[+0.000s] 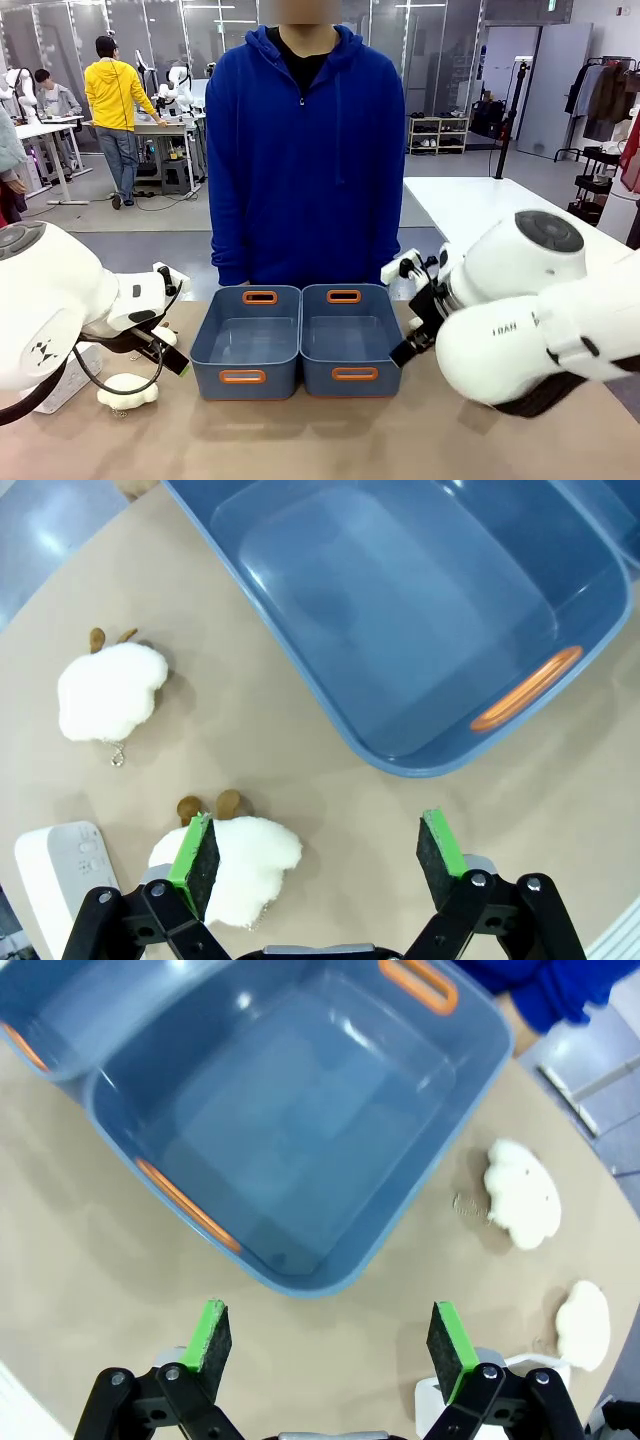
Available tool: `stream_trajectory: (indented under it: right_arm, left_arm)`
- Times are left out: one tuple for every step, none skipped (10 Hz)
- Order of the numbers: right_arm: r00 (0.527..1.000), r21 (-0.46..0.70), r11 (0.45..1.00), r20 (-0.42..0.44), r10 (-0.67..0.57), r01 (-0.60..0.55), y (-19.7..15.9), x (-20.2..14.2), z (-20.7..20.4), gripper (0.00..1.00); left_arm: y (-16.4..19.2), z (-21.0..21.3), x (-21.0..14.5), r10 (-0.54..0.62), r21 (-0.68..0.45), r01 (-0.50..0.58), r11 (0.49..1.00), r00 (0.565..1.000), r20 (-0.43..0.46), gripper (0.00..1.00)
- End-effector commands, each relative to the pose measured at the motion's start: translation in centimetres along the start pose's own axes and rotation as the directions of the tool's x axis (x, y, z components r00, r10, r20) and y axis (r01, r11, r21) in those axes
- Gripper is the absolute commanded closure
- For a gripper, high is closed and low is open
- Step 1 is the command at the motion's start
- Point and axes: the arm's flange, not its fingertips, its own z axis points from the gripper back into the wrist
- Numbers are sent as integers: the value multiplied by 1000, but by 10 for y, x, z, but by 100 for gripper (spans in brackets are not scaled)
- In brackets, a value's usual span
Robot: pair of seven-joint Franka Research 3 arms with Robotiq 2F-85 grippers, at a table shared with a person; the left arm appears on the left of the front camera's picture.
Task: Sort the digital clocks into the basket.
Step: Pick up the Digital clock from the table and place it into the empty Plastic storage basket.
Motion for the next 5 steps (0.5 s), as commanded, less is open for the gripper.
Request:
stream_trajectory:
  right_arm:
    - [1000, 104, 994, 2, 27, -27, -32, 31, 48, 0]
    - [1000, 167, 986, 4, 20, -20, -44, 36, 63, 0]
    - [1000, 239, 971, -2, 4, -4, -55, 39, 76, 0]
    - [998, 346, 936, -6, -57, 55, -73, 37, 87, 0]
    - [993, 476, 874, 4, -116, 100, -91, 28, 98, 0]
  left_arm:
    - [11, 47, 19, -2, -148, -4, 989, 999, -42, 0]
    - [20, 66, 21, 25, -245, -35, 969, 999, -47, 0]
    - [34, 84, 20, 91, -366, -109, 924, 994, -65, 0]
    - [51, 105, 15, 118, -499, -128, 857, 992, -52, 0]
    - [71, 120, 6, 213, -594, -182, 784, 977, -18, 0]
